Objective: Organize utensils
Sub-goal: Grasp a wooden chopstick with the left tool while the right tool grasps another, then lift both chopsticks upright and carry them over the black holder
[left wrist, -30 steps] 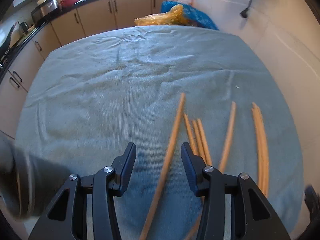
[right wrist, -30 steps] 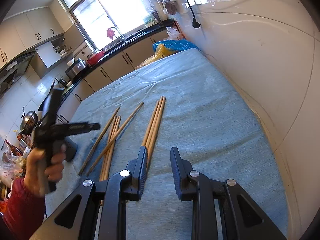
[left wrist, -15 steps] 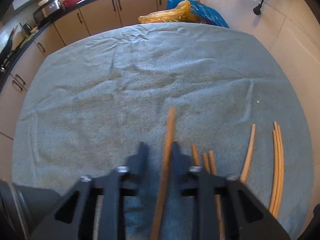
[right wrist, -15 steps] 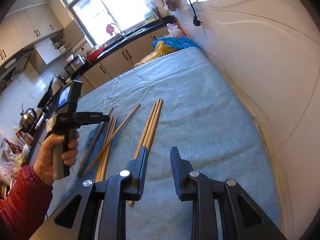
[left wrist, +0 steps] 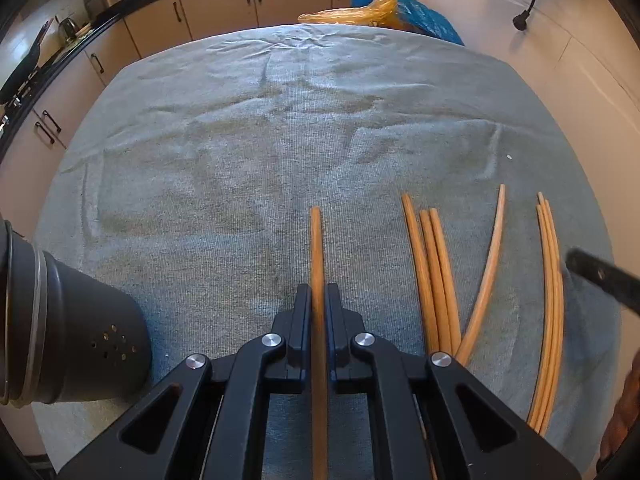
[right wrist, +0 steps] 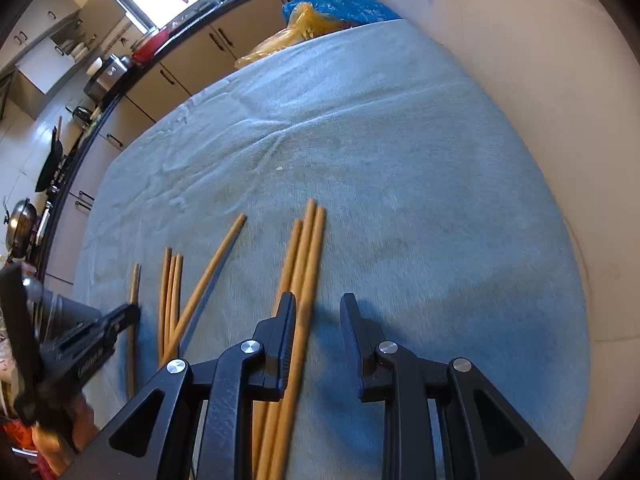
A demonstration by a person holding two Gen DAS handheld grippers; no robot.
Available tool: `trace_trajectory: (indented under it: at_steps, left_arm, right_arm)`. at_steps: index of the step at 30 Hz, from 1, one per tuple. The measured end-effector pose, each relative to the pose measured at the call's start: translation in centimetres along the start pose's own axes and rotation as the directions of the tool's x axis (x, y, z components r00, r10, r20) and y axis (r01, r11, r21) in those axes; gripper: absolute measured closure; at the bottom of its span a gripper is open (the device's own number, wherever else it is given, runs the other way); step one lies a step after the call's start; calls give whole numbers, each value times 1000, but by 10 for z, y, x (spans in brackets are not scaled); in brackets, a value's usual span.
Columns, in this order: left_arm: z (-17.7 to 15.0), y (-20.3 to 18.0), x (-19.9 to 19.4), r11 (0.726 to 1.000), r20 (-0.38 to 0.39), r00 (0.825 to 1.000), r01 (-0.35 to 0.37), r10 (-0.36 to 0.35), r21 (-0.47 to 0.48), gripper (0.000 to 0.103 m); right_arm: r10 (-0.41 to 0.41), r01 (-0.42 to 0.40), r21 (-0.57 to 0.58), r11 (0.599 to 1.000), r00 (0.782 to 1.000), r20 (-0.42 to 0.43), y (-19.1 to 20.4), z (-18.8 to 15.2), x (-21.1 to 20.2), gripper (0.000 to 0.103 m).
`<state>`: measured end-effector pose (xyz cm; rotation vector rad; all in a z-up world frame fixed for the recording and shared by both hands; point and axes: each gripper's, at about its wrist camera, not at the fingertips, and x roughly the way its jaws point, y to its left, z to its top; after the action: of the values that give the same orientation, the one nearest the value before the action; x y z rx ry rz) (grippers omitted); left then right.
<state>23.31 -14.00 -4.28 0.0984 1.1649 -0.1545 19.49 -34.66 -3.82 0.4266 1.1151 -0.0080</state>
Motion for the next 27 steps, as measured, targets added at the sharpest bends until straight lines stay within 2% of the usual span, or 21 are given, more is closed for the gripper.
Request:
trace_trajectory:
  at_steps: [5,10,13,15,17,19,22,25,27]
  left_arm:
    - [0,3,1,1000,-1,1000,26,-26,-5,96]
    - [1,8,1,999,-2,999,52,-52,-7,96]
    - [3,6,2,999,1,999,44,-44,10,96]
    - [7,1,3,999,2,999,34,-34,26,91]
    - [14,-3,6,998,-1,999,48,-48,27,79]
    - [20,-7,9,999,6,1000,30,-30,28,79]
    - [21,-8,10,999,25,1000,17,-18,28,98]
    - [16,1,3,996,33,995,90,-90,-1,98]
    - [11,5,-8,992,63,990,124,-123,-15,98]
  right_arm:
    - [-78,78,-13,997,997,-14,8,8,12,81]
    - [-162,160,-52,986,986,-26,12,15,16,94]
    - [-206,202,-78,976,977,-48,16,19,18,94]
    - [-249,241,-117,963,967,-55,22,25,23,94]
    - [-272,264,-126,956,960,-59,25,29,26,94]
    - [-289,278,-145,950,956,-59,26,31,28,94]
    - [-273,265,-129,956,961,-52,24,31,26,95]
    - [-191,188,-68,980,981,-32,13,23,18,97]
    - [-136,136,-33,990,991,11,7,16,3,97]
